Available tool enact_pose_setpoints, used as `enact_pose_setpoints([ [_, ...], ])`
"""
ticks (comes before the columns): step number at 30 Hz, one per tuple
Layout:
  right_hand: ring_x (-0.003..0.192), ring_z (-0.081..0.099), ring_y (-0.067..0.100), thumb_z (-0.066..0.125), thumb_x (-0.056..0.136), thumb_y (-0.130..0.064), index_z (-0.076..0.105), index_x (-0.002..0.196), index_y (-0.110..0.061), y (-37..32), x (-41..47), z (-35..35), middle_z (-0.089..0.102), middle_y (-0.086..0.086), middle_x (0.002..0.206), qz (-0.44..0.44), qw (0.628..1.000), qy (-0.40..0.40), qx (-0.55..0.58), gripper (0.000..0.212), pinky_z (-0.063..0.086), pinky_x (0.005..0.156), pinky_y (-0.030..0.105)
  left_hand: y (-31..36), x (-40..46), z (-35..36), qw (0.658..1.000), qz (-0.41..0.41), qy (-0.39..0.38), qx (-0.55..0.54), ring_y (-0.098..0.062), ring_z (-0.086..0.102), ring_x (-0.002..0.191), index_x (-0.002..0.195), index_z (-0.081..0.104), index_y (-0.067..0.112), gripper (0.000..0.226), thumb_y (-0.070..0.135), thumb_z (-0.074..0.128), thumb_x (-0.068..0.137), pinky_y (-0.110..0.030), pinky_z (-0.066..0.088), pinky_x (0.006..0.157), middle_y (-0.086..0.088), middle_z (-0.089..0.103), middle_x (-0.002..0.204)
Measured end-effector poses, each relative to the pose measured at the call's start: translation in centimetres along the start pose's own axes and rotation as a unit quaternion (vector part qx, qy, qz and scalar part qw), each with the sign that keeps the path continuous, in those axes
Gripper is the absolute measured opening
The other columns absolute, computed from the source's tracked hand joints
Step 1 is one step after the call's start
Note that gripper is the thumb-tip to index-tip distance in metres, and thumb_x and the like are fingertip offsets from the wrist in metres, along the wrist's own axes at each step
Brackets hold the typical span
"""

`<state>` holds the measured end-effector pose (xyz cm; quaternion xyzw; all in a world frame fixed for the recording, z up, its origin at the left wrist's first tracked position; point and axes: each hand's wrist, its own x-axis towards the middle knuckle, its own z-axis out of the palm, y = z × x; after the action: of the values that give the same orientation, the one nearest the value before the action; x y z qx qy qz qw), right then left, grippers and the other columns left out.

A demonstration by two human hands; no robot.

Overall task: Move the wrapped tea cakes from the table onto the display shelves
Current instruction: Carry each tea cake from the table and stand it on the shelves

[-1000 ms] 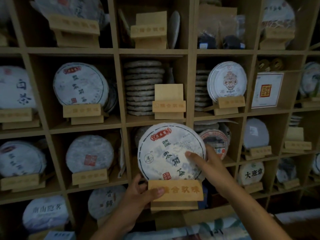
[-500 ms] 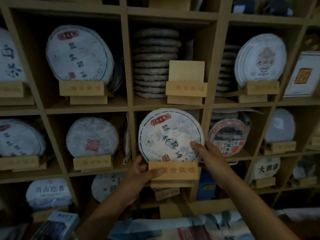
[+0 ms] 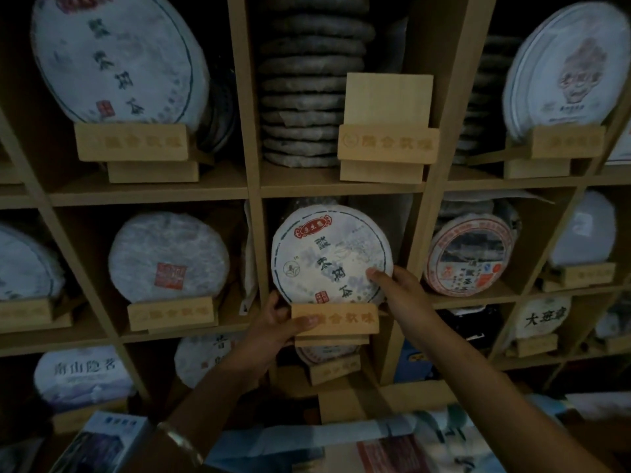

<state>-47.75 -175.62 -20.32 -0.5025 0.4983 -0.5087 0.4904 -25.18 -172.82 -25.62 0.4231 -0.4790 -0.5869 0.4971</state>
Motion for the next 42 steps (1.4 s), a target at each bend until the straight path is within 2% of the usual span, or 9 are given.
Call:
enact_pose_setpoints([
  [4, 0.088, 0.070, 0.003, 0.054, 0.100, -0.028, 0.062, 0.116, -0.027, 0.6, 2.1, 1.2, 0.071, -0.007, 0.109, -0.015, 1.000, -0.003, -0.007, 0.018, 0.057, 0.066, 0.021, -0.3, 2.1, -0.4, 0.999, -0.011, 0.028, -0.017, -0.015, 0.071, 0.101, 0.130, 0.050, 0.033, 0.078, 0.015, 0.086, 0.063, -0.026, 0.059, 0.070, 0.000, 0.075, 0.111],
  [6, 0.099, 0.070, 0.013, 0.054, 0.099, -0.026, 0.061, 0.124, -0.021, 0.8, 3.2, 1.7, 0.071, -0.001, 0.115, -0.012, 1.000, 0.004, 0.003, 0.026, 0.059, 0.082, 0.035, -0.5, 3.1, -0.5, 0.999, -0.008, 0.038, -0.025, -0.013, 0.071, 0.101, 0.129, 0.051, 0.032, 0.076, 0.013, 0.086, 0.065, -0.026, 0.059, 0.071, 0.003, 0.075, 0.110],
  [13, 0.116, 0.063, 0.025, 0.055, 0.099, -0.024, 0.055, 0.134, -0.013, 2.2, 5.8, 2.0, 0.065, 0.008, 0.128, -0.001, 1.000, 0.016, 0.020, 0.036, 0.049, 0.103, 0.051, -1.9, 6.0, 0.3, 0.995, 0.010, 0.103, 0.004, -0.022, 0.059, 0.120, 0.140, 0.044, 0.022, 0.066, 0.007, 0.074, 0.084, -0.047, 0.048, 0.103, -0.005, 0.060, 0.133],
  [21, 0.115, 0.063, 0.021, 0.056, 0.099, -0.029, 0.054, 0.118, -0.030, 2.7, 7.5, 2.8, 0.066, -0.004, 0.118, -0.025, 0.999, 0.015, 0.022, 0.020, 0.051, 0.101, 0.047, -2.1, 8.2, 0.1, 0.987, 0.021, 0.140, 0.069, -0.019, 0.058, 0.116, 0.147, 0.038, 0.023, 0.065, 0.023, 0.069, 0.090, -0.040, 0.050, 0.099, -0.001, 0.059, 0.134],
  [24, 0.118, 0.061, 0.023, 0.056, 0.099, -0.029, 0.053, 0.119, -0.028, 2.7, 8.1, 3.2, 0.064, 0.002, 0.125, -0.024, 0.999, 0.019, 0.012, 0.021, 0.048, 0.104, 0.051, -2.3, 8.3, 0.4, 0.980, 0.027, 0.168, 0.100, -0.013, 0.058, 0.105, 0.146, 0.038, 0.020, 0.062, 0.026, 0.066, 0.092, -0.029, 0.049, 0.086, 0.000, 0.059, 0.129],
  [27, 0.119, 0.060, 0.024, 0.056, 0.098, -0.029, 0.052, 0.122, -0.024, 2.7, 8.4, 3.5, 0.063, 0.003, 0.125, -0.023, 0.999, 0.039, -0.004, 0.025, 0.047, 0.105, 0.051, -2.4, 8.2, 0.7, 0.973, 0.036, 0.195, 0.122, -0.023, 0.057, 0.118, 0.144, 0.039, 0.015, 0.058, 0.024, 0.065, 0.093, -0.037, 0.051, 0.095, -0.006, 0.057, 0.133],
  [31, 0.119, 0.059, 0.025, 0.057, 0.098, -0.030, 0.050, 0.127, -0.015, 2.6, 8.2, 3.4, 0.062, 0.007, 0.127, -0.037, 0.996, 0.064, -0.042, 0.034, 0.047, 0.104, 0.049, -1.9, 7.4, 1.2, 0.970, 0.035, 0.205, 0.124, -0.024, 0.053, 0.123, 0.146, 0.035, 0.010, 0.058, 0.013, 0.062, 0.095, -0.023, 0.050, 0.086, -0.007, 0.054, 0.135],
  [37, 0.107, 0.061, 0.020, 0.057, 0.099, -0.026, 0.043, 0.131, -0.008, 2.6, 7.1, 2.2, 0.062, 0.007, 0.118, -0.069, 0.990, 0.078, -0.095, 0.039, 0.051, 0.082, 0.026, -1.0, 5.7, 1.1, 0.963, 0.016, 0.140, 0.231, -0.029, 0.057, 0.119, 0.135, 0.047, 0.000, 0.043, 0.009, 0.060, 0.094, -0.044, 0.046, 0.103, -0.017, 0.058, 0.131],
  [42, 0.103, 0.059, 0.020, 0.054, 0.100, -0.020, 0.033, 0.142, -0.005, 1.7, 4.8, 0.6, 0.060, 0.014, 0.125, -0.110, 0.970, 0.066, -0.208, 0.049, 0.046, 0.072, 0.019, -0.3, 3.6, 1.1, 0.891, -0.023, 0.138, 0.432, -0.030, 0.059, 0.103, 0.121, 0.048, -0.006, 0.032, 0.011, 0.052, 0.094, -0.026, 0.040, 0.072, -0.018, 0.060, 0.114],
])
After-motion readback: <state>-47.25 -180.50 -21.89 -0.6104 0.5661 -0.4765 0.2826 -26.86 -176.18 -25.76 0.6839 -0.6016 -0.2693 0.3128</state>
